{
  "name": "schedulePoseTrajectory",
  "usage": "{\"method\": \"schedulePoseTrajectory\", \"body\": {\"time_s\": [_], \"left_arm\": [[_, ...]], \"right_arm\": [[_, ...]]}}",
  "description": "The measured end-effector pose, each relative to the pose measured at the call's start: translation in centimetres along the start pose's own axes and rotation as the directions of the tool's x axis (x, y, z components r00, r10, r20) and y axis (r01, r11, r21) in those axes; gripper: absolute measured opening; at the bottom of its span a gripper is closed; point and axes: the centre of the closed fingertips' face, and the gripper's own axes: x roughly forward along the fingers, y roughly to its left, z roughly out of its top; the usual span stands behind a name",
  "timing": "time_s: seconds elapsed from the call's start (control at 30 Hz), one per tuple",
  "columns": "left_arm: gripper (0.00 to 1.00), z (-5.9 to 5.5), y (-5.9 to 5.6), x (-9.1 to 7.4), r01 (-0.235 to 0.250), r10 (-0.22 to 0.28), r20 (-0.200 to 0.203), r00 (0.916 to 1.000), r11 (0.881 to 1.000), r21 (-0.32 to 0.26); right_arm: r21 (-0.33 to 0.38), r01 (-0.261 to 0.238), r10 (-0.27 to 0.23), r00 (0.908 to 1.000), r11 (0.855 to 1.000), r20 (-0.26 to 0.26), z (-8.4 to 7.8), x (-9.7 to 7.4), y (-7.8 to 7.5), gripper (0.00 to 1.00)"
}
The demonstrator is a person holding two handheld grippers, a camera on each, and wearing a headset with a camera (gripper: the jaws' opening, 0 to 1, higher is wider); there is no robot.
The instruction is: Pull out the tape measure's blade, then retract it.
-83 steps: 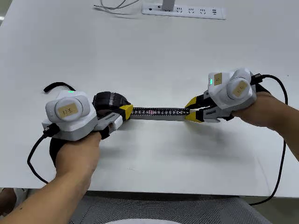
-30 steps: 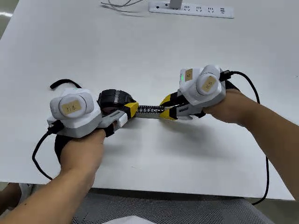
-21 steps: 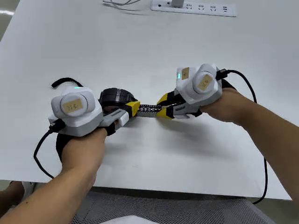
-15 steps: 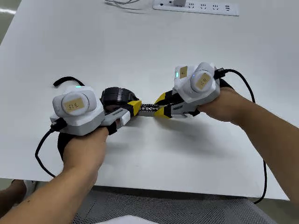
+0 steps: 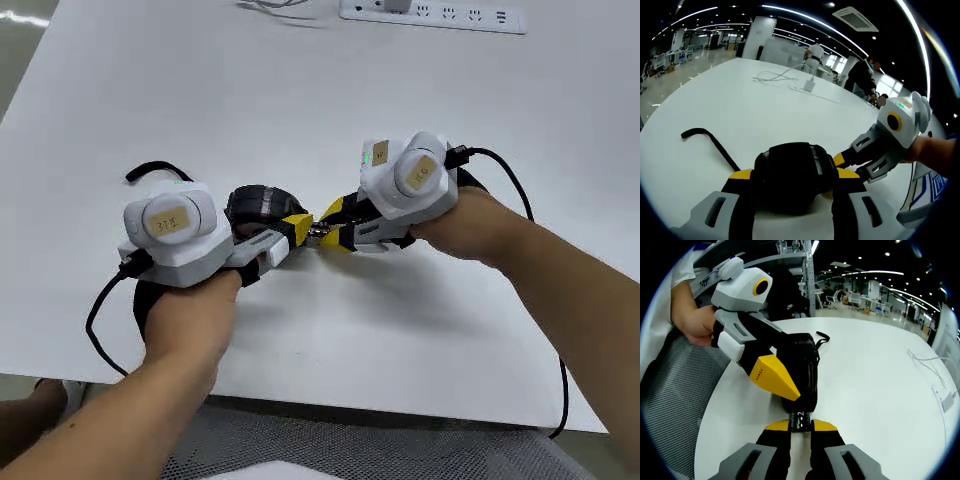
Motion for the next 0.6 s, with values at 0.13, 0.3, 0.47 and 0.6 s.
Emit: {"method": "schedulePoseTrajectory", "body": {"time_s": [0.13,0.3,0.47,0.6], "left_arm": [[0.58,0.01,0.02,0.03,0.000,0.000,0.000,1.0000,1.000,-0.002],[0.58,0.00,-0.01,0.02,-0.001,0.001,0.000,1.0000,1.000,-0.001],[0.58,0.01,-0.02,0.04,-0.001,0.001,0.001,1.0000,1.000,-0.002],[0.58,0.01,0.00,0.05,0.000,0.000,0.007,1.0000,1.000,-0.004]], "right_arm": [[-0.001,-0.003,0.003,1.0000,1.000,0.004,0.20,0.26,-0.05,0.11],[-0.002,-0.003,0.003,0.9999,1.000,0.009,0.47,0.60,0.03,0.11],[0.005,-0.002,0.001,0.9999,1.000,0.011,0.52,0.68,0.04,0.11],[0.023,0.004,-0.005,0.9999,1.000,0.013,0.54,0.65,0.07,0.11]]}}
